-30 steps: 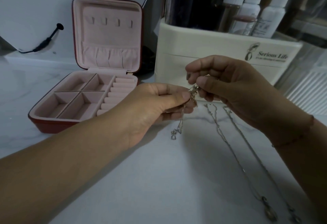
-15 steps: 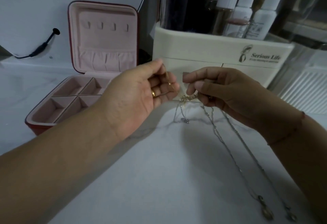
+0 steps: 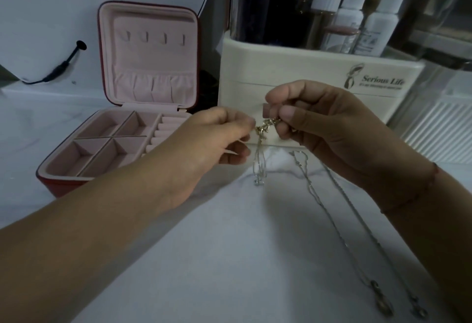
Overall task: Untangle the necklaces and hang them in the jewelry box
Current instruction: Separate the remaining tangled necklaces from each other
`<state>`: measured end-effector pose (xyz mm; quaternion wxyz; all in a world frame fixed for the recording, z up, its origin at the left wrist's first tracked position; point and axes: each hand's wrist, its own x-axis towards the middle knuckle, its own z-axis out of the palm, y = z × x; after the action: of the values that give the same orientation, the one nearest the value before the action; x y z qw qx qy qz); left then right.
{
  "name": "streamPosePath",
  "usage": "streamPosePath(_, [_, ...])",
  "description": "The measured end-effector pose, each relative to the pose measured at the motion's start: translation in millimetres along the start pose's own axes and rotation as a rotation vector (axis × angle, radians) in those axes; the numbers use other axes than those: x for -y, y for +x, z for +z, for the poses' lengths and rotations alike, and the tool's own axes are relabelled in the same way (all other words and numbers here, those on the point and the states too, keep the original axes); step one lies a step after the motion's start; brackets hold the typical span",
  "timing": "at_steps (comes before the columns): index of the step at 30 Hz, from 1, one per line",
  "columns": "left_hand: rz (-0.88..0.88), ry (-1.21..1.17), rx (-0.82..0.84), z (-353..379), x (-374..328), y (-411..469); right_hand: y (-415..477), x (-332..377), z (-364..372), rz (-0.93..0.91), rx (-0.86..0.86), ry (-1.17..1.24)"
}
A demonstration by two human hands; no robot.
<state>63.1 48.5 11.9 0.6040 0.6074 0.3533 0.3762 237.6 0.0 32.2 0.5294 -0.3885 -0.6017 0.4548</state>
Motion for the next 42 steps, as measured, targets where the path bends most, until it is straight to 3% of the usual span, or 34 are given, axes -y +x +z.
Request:
streamPosePath(4, [-0.003, 0.125, 0.13, 1, -2, -7, 1, 0, 0, -0.028, -0.012, 0.018])
streamPosePath(10, [-0.03, 0.061, 0.161, 2, -5, -7, 2, -1, -1, -0.031, -0.075, 0.018])
streamPosePath(22, [-0.02, -0.035, 0.087, 2, 0, -4, -1, -1, 0, 0.144, -0.049, -0.158])
streamPosePath(29, [0.032, 0.027, 0.079, 0, 1, -4, -1, -3, -1, 0.208, -0.027, -0.332])
streamPosePath(34, [0.048, 0.018, 0.045, -2, 0, -3, -2, -3, 0, 0.272, 0.062, -0.39])
streamPosePath(42, [0.02, 0.069, 0.024, 2, 6, -1, 1, -5, -2, 0.205, -0.016, -0.206])
